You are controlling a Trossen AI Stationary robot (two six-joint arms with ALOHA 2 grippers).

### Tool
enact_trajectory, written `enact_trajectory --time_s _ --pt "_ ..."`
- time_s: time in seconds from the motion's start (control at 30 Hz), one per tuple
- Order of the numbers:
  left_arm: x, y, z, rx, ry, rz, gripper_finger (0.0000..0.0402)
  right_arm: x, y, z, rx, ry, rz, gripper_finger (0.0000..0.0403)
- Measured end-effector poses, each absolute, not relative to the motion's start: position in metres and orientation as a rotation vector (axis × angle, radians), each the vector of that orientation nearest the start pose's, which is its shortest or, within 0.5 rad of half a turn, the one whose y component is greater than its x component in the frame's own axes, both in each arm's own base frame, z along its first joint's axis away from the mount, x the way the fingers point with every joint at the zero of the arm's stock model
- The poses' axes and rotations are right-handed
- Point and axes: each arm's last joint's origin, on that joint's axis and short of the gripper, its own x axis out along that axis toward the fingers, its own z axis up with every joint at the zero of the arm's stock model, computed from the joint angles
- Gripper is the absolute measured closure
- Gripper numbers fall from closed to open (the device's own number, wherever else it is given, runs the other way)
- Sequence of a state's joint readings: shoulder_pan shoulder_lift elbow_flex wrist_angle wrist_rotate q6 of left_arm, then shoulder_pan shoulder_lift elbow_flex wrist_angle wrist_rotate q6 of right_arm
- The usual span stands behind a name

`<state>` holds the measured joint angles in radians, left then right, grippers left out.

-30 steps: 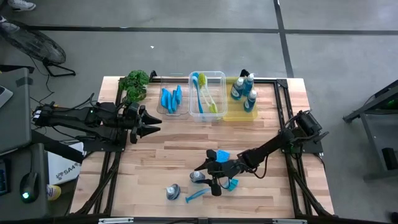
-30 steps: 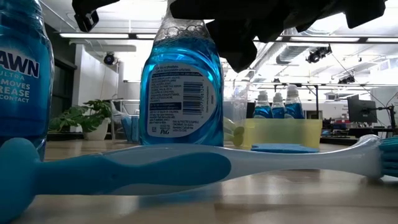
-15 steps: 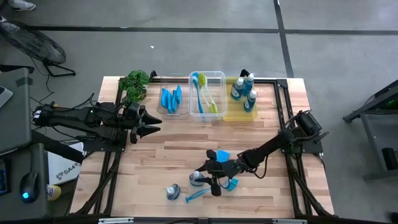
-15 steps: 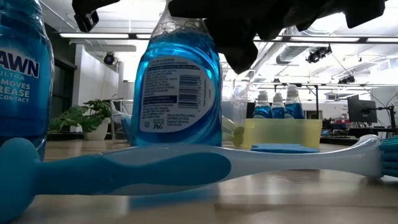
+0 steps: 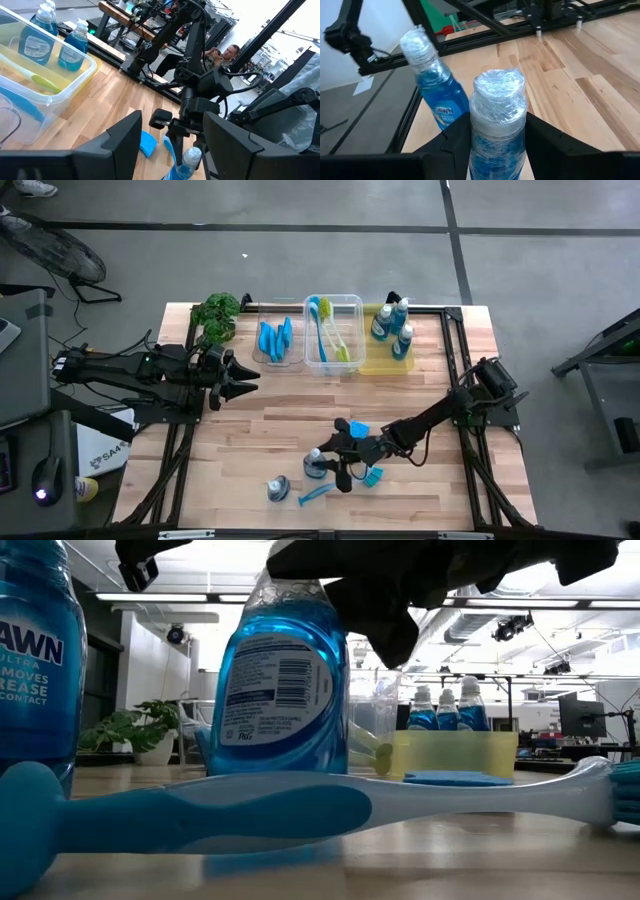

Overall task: Pick & Place Kitchen Sink Supplies
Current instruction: Put the right dishwashing liquid into the yellow bin

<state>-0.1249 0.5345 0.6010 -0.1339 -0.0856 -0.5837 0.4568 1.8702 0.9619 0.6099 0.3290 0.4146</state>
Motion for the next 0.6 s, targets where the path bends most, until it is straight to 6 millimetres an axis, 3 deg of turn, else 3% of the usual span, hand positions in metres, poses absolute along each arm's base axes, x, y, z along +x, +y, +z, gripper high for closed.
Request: enact_trajectory --time_s 0.2,0.6 --pt "0.129 -0.014 0.308 -0.578 0.076 -0.019 0.0192 0.349 0.159 0.179 0.317 0.28 -0.011 0.026" --pt "0.129 -0.013 0.307 -0.577 0.072 0.007 0.0192 0.322 0.135 0.23 0.231 0.277 -0.25 0.0261"
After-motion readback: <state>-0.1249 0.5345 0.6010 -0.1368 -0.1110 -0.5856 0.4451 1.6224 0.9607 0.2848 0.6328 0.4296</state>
